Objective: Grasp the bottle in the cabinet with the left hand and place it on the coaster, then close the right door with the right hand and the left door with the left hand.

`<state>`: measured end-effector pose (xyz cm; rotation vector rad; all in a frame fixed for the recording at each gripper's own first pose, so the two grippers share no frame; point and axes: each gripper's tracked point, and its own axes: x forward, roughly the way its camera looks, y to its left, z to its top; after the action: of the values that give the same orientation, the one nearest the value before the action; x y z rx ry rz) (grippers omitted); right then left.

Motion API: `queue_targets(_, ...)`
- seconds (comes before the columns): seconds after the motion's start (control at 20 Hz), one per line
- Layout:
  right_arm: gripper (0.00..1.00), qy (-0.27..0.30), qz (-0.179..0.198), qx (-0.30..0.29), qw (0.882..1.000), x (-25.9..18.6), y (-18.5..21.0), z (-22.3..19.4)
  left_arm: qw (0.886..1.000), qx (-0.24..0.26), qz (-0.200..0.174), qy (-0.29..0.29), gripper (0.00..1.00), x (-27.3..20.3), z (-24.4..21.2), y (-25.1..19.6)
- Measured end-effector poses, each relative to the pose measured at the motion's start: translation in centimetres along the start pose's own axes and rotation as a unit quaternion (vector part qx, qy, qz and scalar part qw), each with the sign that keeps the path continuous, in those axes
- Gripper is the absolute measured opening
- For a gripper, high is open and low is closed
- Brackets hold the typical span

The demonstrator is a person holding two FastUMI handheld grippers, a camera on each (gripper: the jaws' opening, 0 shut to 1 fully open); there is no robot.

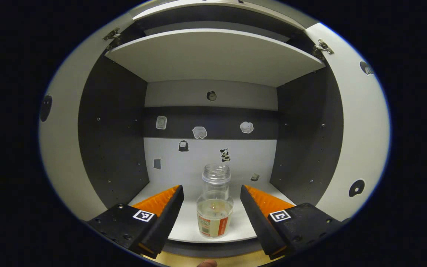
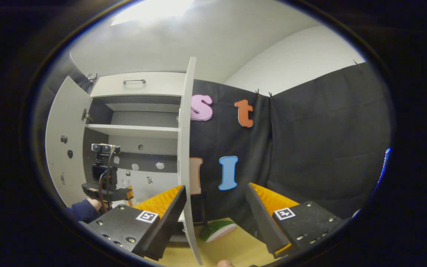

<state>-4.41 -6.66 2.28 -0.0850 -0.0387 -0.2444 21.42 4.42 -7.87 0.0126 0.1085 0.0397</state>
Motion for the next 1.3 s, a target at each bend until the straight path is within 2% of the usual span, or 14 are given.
queue_targets(0.15,0.98,0.002,-0.012,-0.007,1.0,-0.2,-0.9,-0.4,1.0,0.009,0.003,0.009,0.97,2.0,-0.1,0.2)
queue_targets(0.2,0.98,0.004,-0.015,-0.009,1.0,-0.3,-1.1,-0.4,1.0,0.014,0.0,0.022,0.94,2.5,-0.6,0.2)
queue_targets(0.25,0.98,0.005,-0.017,-0.009,1.0,-0.4,-1.4,-0.5,0.999,0.016,-0.003,0.034,0.87,3.0,-1.3,0.2)
queue_targets(0.3,0.98,0.006,-0.019,-0.008,1.0,-0.5,-1.7,-0.5,0.999,0.017,0.004,0.036,0.64,2.8,-1.2,0.5)
queue_targets(0.35,0.98,0.006,-0.022,-0.01,1.0,-0.5,-1.9,-0.6,0.999,0.02,0.005,0.029,0.53,3.4,-0.9,0.7)
queue_targets(0.4,0.98,0.006,-0.026,-0.011,1.0,-0.6,-2.3,-0.6,0.999,0.018,0.008,0.034,0.51,3.3,-1.1,0.9)
queue_targets(0.5,0.98,0.004,-0.032,-0.012,0.999,-0.7,-3.0,-0.4,0.999,0.014,0.004,0.036,0.48,2.4,-1.1,0.8)
queue_targets(0.75,0.98,0.013,-0.034,-0.003,0.999,-0.9,-3.7,-1.3,0.999,0.021,-0.041,0.029,0.46,-1.3,-1.1,-0.4)
queue_targets(0.8,0.98,0.018,-0.032,-0.003,0.999,-0.9,-3.6,-1.7,0.998,0.017,-0.054,0.026,0.44,-2.5,-1.0,-1.0)
queue_targets(0.95,0.98,0.033,-0.021,-0.008,0.999,-0.9,-3.0,-2.8,0.995,0.005,-0.093,0.019,0.46,-5.7,-0.9,-2.5)
queue_targets(1.05,0.98,0.038,-0.011,-0.013,0.999,-1.1,-2.5,-3.2,0.994,0.011,-0.108,0.021,0.46,-7.8,-1.4,-2.9)
queue_targets(1.25,0.98,0.032,0.003,-0.011,0.999,-1.8,-3.3,-1.5,0.99,0.021,-0.14,0.014,0.46,-11.3,-3.1,-4.0)
queue_targets(1.3,0.94,0.03,0.01,-0.005,0.999,-2.0,-3.6,-1.0,0.988,0.027,-0.15,0.011,0.46,-12.1,-3.8,-4.3)
